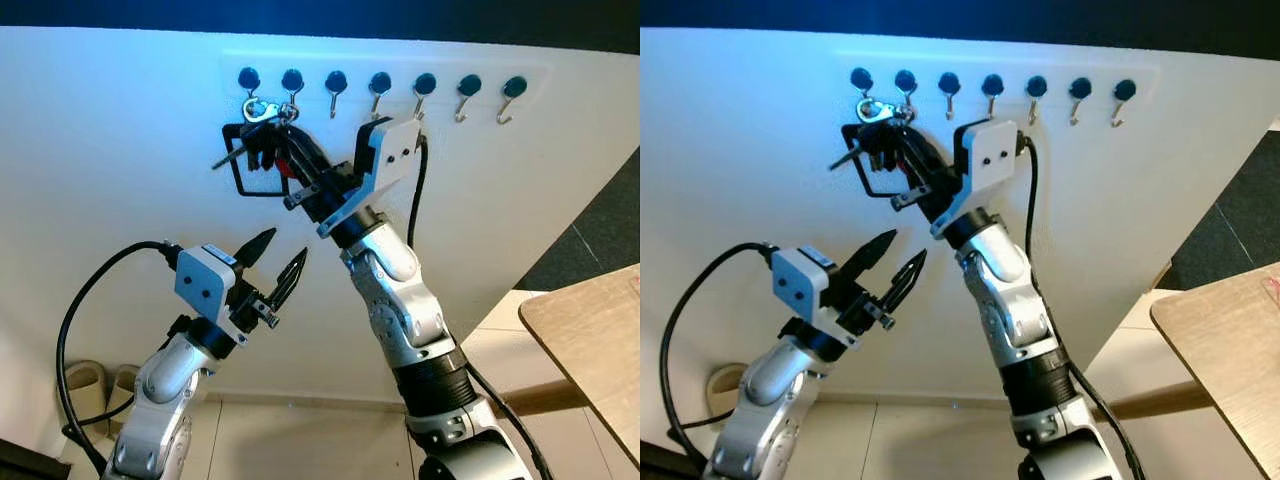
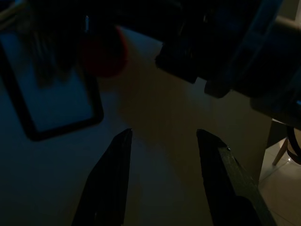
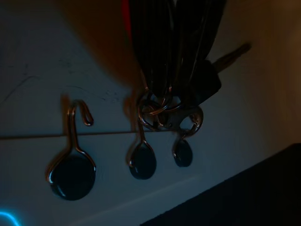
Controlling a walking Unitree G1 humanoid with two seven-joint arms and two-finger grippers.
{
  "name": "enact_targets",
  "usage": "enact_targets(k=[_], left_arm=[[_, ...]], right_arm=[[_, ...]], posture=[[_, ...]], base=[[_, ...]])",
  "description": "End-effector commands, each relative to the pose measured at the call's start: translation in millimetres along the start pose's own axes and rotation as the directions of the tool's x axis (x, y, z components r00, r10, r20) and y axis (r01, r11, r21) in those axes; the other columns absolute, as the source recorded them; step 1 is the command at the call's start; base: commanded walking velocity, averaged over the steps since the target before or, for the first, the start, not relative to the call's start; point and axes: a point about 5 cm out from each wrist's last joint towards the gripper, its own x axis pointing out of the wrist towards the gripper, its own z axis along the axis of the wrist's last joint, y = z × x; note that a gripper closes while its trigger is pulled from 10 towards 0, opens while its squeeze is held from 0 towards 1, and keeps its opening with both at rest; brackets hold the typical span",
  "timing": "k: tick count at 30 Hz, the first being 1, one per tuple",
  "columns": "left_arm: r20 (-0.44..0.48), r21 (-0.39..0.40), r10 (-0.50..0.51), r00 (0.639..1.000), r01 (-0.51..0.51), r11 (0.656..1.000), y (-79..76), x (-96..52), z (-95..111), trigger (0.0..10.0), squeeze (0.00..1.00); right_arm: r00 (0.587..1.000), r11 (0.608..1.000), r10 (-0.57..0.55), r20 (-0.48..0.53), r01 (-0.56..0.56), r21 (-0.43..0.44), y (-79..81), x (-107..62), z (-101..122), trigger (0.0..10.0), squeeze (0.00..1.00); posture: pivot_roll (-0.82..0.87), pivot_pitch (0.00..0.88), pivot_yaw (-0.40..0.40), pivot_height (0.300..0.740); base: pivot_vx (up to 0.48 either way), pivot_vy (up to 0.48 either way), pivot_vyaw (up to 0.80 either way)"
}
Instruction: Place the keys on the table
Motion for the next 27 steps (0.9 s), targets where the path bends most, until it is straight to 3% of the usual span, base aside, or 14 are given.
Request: enact_targets(k=[1,7,12,21,27], left_arm=[[-0.019,0.014,-0.027,0.999,0.027,1.0,-1.7,-1.6,-0.4,10.0,0.0],[-0.02,0.013,-0.035,0.999,0.035,0.999,-2.3,-1.0,0.1,10.0,0.0],[-0.02,0.013,-0.036,0.999,0.036,0.999,-2.4,-0.9,0.2,10.0,0.0],[-0.019,0.016,-0.033,0.999,0.033,0.999,-2.0,-0.6,0.6,10.0,0.0],[-0.021,0.017,-0.039,0.999,0.04,0.999,-2.9,0.2,-0.7,10.0,0.0]], right_arm=[[0.989,0.993,0.107,0.101,-0.112,0.045,27.2,12.3,18.3,10.0,0.0],[0.972,0.973,0.206,0.117,-0.216,0.081,41.5,13.3,25.7,10.0,0.0],[0.966,0.969,0.225,0.13,-0.236,0.076,44.2,12.7,28.0,10.0,0.0],[0.967,0.977,0.192,0.165,-0.203,0.056,40.3,10.9,34.4,10.0,0.0],[0.986,0.991,0.087,0.143,-0.1,0.091,24.4,15.4,33.8,10.0,0.0]], posture=[[0.04,0.146,-0.006,0.74],[0.04,0.149,-0.005,0.74],[0.05,0.148,-0.006,0.74],[0.04,0.148,-0.006,0.74],[0.04,0.142,-0.003,0.74]], base=[[0.0,0.0,0.0],[0.0,0.0,0.0],[0.0,0.0,0.0],[0.0,0.0,0.0],[0.0,0.0,0.0]])
